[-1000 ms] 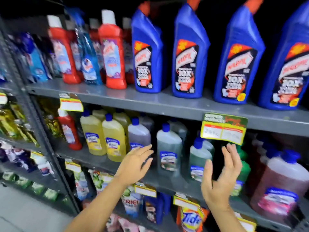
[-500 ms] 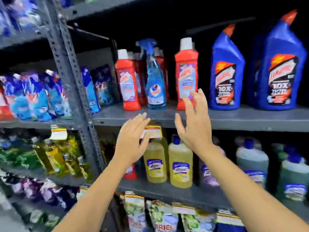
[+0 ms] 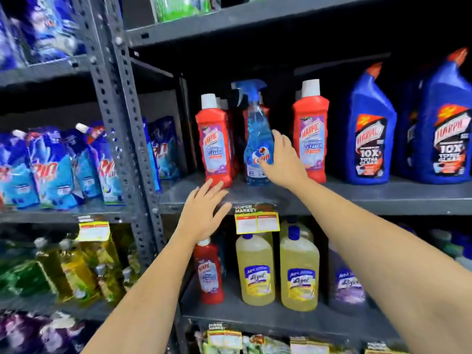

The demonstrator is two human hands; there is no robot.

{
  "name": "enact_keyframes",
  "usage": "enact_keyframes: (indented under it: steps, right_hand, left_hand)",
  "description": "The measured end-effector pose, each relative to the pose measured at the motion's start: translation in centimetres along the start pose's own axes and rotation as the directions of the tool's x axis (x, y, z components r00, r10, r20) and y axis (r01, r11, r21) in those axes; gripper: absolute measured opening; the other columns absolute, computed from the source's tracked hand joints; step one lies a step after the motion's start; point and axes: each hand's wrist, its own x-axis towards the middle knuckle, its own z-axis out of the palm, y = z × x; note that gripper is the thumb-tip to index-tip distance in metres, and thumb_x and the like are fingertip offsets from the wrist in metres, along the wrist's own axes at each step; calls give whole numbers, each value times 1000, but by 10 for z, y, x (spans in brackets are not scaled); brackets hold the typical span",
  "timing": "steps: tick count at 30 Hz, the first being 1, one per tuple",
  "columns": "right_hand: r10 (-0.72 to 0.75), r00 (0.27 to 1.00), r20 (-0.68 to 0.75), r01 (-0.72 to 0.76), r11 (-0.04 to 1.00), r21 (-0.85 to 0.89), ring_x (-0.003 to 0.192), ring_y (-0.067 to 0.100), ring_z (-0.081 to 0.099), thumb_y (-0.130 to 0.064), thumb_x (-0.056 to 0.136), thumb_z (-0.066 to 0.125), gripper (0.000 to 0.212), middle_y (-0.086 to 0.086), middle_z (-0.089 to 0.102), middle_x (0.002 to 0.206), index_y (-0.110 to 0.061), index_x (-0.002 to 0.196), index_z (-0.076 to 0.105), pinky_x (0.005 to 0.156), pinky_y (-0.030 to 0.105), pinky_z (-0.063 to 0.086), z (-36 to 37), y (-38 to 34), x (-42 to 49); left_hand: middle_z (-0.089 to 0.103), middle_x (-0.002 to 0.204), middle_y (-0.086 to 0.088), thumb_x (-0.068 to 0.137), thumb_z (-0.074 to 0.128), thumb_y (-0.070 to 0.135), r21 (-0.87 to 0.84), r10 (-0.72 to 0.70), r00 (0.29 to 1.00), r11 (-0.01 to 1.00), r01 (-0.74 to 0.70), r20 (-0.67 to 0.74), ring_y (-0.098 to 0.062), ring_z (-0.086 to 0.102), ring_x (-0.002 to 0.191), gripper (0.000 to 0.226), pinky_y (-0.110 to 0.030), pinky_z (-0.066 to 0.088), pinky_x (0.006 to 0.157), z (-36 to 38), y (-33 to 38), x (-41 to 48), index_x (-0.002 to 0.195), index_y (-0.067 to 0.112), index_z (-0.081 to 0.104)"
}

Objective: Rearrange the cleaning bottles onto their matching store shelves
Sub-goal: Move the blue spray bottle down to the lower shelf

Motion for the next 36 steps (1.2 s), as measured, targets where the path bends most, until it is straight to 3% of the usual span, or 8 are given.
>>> enact_keyframes:
  steps: [5, 12, 18, 24, 27, 31, 34, 36]
  right_hand:
    - [236, 972, 1, -231, 950, 209, 131, 39, 45, -37, 84, 70, 96, 19, 32, 149, -11, 154, 9, 103, 43, 39, 7, -6, 30]
    - [302, 951, 60, -305, 896, 322, 129, 32, 51, -23, 83, 76, 91, 14, 47, 146, -12, 153, 18, 106, 46, 43, 15, -6, 46]
    - [309, 951, 3, -292, 896, 334, 107, 25, 65, -18, 72, 85, 55, 7, 68, 119, -11, 119, 58, 93, 43, 54, 15, 4, 48]
    - [231, 970, -78, -178, 889, 421, 98, 17, 67, -13, 70, 86, 51, 3, 69, 111, -13, 113, 59, 80, 27, 52, 13, 5, 33]
    - [194, 978, -72, -124, 828, 546, 103, 20, 66, -12, 73, 84, 49, 6, 67, 117, -12, 114, 57, 85, 41, 58, 4, -5, 13]
    - [106, 994, -8, -63, 649, 758, 104, 27, 70, -6, 81, 76, 41, 13, 66, 121, -10, 115, 54, 79, 53, 59, -21, -28, -27]
    - [17, 1000, 13, -20, 594, 804, 102, 25, 71, -6, 82, 75, 43, 10, 69, 117, -3, 118, 53, 67, 41, 61, -35, -42, -64]
    - [-21, 1000, 11, 3, 581, 814, 100, 21, 71, -4, 80, 75, 38, 3, 70, 111, -10, 112, 56, 68, 31, 60, -35, -47, -90]
  left_hand:
    - [59, 136, -2, 94, 37, 51, -45, -47, 996, 998, 44, -73, -19, 51, 128, 50, -41, 37, 102, 10, -4, 1, 122, 20, 64]
    - [70, 120, 4, 93, 40, 50, -68, -64, 983, 996, 53, -174, -14, 61, 114, 45, -38, 40, 90, 16, -3, -2, 115, 22, 68]
    - [70, 119, 4, 93, 39, 50, -50, -51, 980, 998, 42, -192, -14, 61, 114, 45, -38, 40, 90, 19, -5, -1, 115, 24, 68]
    - [70, 117, 2, 94, 44, 45, -10, -34, 977, 999, 32, -211, -18, 62, 109, 39, -38, 40, 88, 20, -3, -2, 113, 20, 67]
    - [69, 118, 0, 95, 45, 43, 17, -14, 981, 1000, 18, -192, -22, 61, 108, 39, -39, 39, 87, 19, -2, -3, 115, 16, 65]
    - [60, 133, -7, 96, 29, 49, 37, 12, 993, 999, -8, -116, -26, 53, 122, 56, -43, 35, 98, 15, -6, -8, 125, 11, 57]
    - [32, 155, -13, 98, 35, 43, 49, -6, 984, 999, 15, -177, -26, 28, 143, 54, -47, 17, 117, 27, -6, -37, 141, 10, 41]
    - [18, 160, -14, 99, 38, 40, 25, -73, 975, 997, 80, -209, -27, 14, 148, 58, -46, 7, 119, 45, -5, -71, 148, 11, 29]
